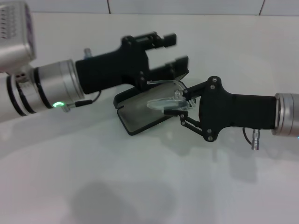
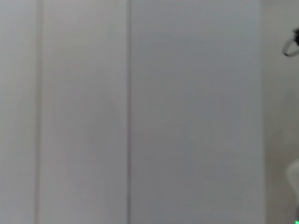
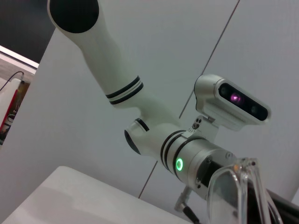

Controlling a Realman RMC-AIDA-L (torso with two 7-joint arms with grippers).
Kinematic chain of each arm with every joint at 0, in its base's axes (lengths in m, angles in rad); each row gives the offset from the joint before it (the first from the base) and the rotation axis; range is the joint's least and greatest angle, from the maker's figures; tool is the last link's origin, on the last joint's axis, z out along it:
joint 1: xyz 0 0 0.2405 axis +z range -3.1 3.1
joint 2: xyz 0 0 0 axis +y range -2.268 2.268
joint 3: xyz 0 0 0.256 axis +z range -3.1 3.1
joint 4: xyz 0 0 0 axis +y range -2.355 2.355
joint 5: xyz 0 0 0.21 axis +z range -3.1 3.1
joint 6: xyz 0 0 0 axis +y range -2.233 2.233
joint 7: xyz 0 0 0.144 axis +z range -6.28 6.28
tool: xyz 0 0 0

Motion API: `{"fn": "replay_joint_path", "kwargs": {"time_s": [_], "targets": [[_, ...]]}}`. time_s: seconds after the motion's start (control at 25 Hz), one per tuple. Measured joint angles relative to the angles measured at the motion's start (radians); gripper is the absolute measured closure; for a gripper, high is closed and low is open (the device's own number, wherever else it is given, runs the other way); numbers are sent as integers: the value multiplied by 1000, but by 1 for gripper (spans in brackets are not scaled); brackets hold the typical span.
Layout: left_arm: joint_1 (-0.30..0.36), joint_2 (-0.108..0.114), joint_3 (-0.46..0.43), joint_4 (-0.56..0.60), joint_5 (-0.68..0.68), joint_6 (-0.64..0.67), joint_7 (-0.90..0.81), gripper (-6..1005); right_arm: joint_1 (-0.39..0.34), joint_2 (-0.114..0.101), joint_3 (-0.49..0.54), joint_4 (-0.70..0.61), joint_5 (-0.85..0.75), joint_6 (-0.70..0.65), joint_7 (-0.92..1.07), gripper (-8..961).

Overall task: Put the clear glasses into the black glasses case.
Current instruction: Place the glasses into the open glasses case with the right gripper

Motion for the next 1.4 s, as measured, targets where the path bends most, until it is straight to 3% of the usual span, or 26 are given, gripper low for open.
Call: {"fn": "replay_joint_path", "kwargs": {"time_s": [0.2, 0.36, 0.52, 0.68, 0.8, 0.96, 1.4], "targets": [[55, 3, -37, 0, -104, -34, 16, 409, -7, -2, 24, -18, -29, 36, -4, 828], [83, 0, -85, -3, -125, -58, 24, 409, -52, 0, 5, -130, -122, 196, 28, 827], [101, 4, -136, -55, -167, -100, 51, 408, -121, 3, -134, -327, -272, 462, 124, 825], [109, 5, -156, -68, -165, -106, 65, 408, -140, 3, -283, -411, -364, 684, 158, 824], [111, 4, -156, -69, -164, -109, 71, 408, -125, 4, -378, -419, -405, 832, 161, 823], [109, 5, -153, -69, -163, -113, 71, 408, -102, 5, -426, -399, -416, 906, 161, 821], [88, 3, -147, -79, -163, -125, 72, 407, -20, 8, -490, -281, -404, 997, 188, 817]]}}
